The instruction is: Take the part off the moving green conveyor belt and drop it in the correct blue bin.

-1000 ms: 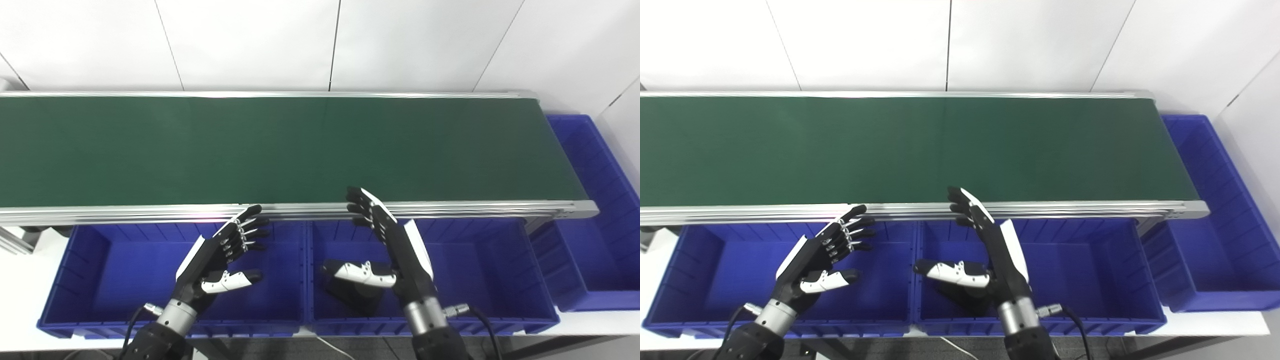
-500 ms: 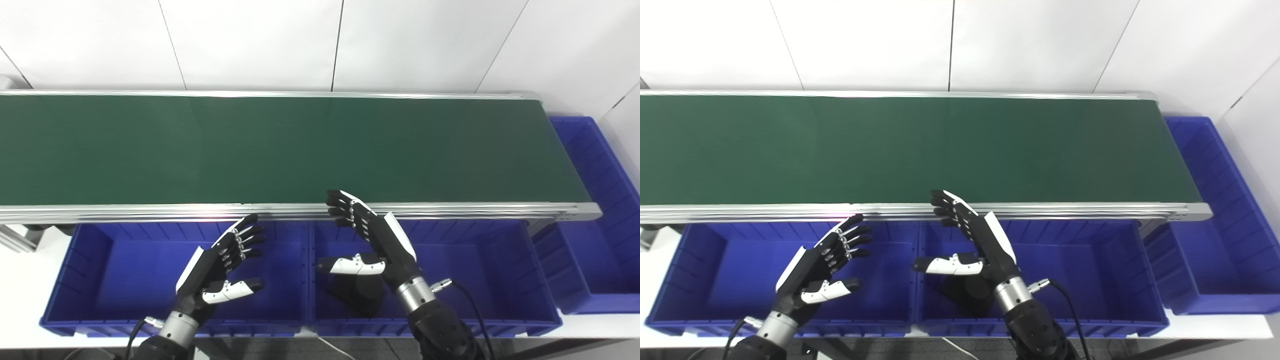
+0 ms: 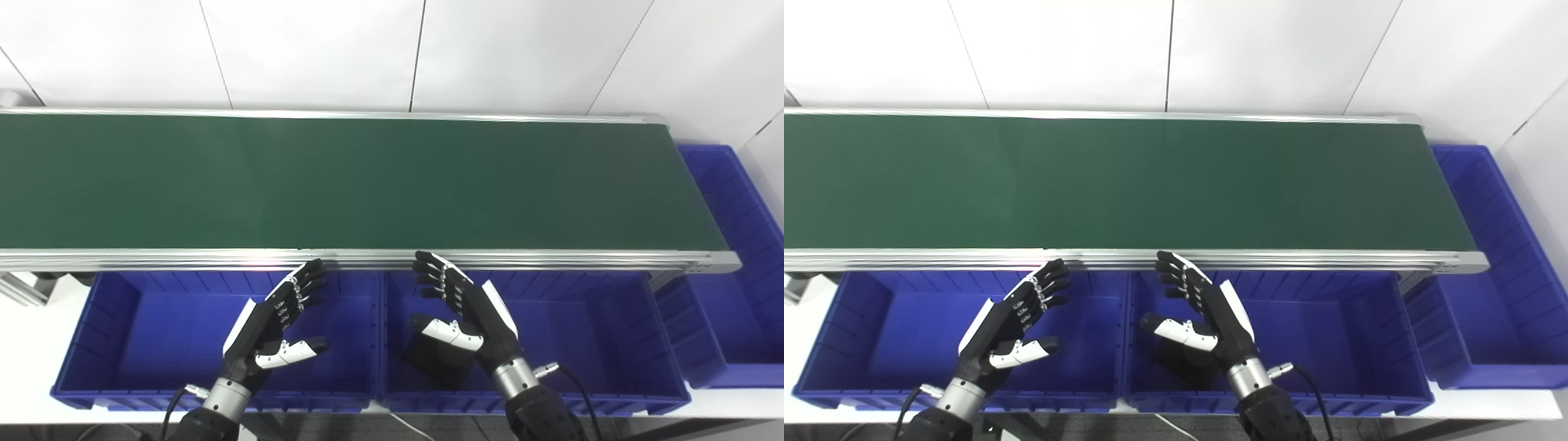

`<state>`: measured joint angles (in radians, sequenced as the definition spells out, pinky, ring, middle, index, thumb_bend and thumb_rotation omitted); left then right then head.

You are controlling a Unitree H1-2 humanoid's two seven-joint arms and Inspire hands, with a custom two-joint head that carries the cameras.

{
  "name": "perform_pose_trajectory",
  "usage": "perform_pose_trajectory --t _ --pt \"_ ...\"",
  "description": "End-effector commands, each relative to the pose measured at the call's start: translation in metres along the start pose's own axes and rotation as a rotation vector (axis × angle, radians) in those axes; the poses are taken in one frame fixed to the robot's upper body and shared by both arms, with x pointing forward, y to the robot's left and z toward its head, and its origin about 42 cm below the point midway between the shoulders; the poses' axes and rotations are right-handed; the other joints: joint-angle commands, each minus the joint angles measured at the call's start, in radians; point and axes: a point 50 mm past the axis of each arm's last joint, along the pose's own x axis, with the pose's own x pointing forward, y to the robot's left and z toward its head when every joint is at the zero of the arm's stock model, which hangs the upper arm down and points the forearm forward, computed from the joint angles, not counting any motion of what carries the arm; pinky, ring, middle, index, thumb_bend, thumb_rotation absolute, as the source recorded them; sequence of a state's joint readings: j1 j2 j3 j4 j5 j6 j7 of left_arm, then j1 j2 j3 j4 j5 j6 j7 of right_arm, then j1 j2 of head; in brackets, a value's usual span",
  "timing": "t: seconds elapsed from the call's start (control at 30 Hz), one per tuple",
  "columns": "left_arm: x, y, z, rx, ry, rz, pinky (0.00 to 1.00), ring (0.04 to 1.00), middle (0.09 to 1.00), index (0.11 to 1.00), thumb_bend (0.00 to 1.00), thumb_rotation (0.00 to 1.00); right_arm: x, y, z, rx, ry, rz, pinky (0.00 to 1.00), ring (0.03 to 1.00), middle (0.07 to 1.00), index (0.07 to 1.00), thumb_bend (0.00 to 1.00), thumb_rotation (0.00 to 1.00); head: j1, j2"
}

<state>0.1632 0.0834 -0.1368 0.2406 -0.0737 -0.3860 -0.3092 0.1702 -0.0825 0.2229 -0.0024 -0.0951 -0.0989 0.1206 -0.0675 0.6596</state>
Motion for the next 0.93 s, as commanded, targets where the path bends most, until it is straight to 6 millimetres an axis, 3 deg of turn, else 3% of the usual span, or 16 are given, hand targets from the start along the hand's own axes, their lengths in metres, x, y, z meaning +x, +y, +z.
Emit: perform_pose_trajectory --t 0.0,0.9 --pt "0.011 0.001 0.010 0.020 -0.069 0.006 0.82 0.879 0.899 0.904 1.00 0.44 0.002 -0.001 0.011 0.006 -0.092 -0.016 0.78 0.837 0.857 0.884 0.79 0.53 0.000 -0.001" --pt "0.021 0.004 0.005 0.002 -0.062 0.001 0.79 0.862 0.882 0.909 0.98 0.44 -0.006 0.001 0.010 0.024 -0.126 -0.046 0.80 0.855 0.867 0.894 0.85 0.41 -0.007 -0.019"
